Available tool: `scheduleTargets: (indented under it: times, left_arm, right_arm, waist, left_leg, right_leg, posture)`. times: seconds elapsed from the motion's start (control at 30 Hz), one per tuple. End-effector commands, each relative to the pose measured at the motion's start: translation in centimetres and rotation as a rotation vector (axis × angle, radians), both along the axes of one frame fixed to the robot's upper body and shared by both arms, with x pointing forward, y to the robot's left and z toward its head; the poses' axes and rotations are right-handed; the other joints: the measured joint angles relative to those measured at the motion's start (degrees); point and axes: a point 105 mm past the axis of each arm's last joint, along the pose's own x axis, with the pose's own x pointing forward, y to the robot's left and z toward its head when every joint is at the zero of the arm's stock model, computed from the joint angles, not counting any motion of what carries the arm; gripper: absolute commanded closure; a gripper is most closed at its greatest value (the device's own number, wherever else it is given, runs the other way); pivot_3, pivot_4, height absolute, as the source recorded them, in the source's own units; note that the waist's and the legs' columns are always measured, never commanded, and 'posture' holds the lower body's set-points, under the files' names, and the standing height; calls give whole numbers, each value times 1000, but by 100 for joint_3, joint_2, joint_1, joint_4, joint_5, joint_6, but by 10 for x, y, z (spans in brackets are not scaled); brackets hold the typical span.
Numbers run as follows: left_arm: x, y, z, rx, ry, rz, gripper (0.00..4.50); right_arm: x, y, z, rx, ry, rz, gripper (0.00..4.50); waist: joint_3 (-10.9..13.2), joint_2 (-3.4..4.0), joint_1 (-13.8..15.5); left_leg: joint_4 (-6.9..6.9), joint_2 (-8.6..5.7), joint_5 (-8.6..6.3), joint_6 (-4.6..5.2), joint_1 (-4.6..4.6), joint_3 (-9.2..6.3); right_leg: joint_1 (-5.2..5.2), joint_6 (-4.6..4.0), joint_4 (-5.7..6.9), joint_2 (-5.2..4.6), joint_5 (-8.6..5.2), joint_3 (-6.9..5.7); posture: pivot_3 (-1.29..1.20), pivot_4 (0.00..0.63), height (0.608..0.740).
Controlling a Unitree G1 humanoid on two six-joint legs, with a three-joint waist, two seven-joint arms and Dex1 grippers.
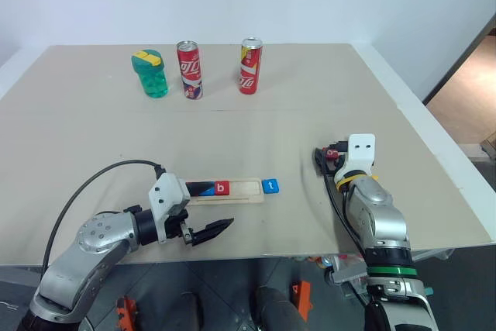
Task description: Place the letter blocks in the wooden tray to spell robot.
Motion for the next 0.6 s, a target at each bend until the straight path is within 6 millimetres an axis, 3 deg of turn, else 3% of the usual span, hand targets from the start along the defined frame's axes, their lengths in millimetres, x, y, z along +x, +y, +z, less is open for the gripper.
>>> scheduleTargets:
  times: [0.03, 0.07, 0.23, 0.33, 0.47, 0.6]
  left_arm:
    - [-4, -5, 7, -1, -33, -25, 0]
    - [-4, -6, 7, -3, -31, -25, 0]
    - [-4, -6, 5, -5, -20, -26, 0]
    - [-4, -6, 4, -5, -15, -25, 0]
    - [-5, -5, 2, 3, -2, -31, 0]
    - [-7, -6, 0, 13, 16, -51, 0]
  right_arm:
    - [-2, -3, -6, 84, 19, -50, 539]
    - [-1, -1, -5, 83, 18, -49, 557]
    - [-12, 30, -3, 56, 31, -14, 2316]
    - [-39, 60, -2, 53, 49, 69, 3299]
    - [-69, 83, 6, 25, 56, 195, 3312]
    - [-95, 87, 9, 31, 98, 233, 3312]
  waist:
    - [-3, -4, 0]
    - [-4, -5, -1]
    - [-7, -9, -13]
    - [-14, -13, -13]
    - [-18, -16, -16]
    - [-19, -18, -7]
  left_leg:
    - [0, 0, 0, 0, 0, -2]
    - [0, -1, 0, 0, 1, -3]
    - [-2, 2, 0, 0, 7, -3]
    - [-15, 8, 0, 0, 10, -9]
    - [-45, 13, -1, -2, 13, -12]
    - [-48, 10, -1, -2, 9, -12]
  right_leg:
    - [2, 0, 0, -1, 0, -2]
    - [4, 0, 0, -1, -1, -3]
    - [6, -15, -1, 0, -9, -1]
    - [3, -14, 1, 8, -8, -4]
    - [-5, -27, 1, 8, -20, -10]
    - [-7, -41, 0, -2, -37, -13]
  posture:
    - [0, 150, 740]
    - [0, 150, 740]
    - [0, 150, 740]
    - [0, 150, 740]
    - [0, 150, 740]
    - [0, 150, 740]
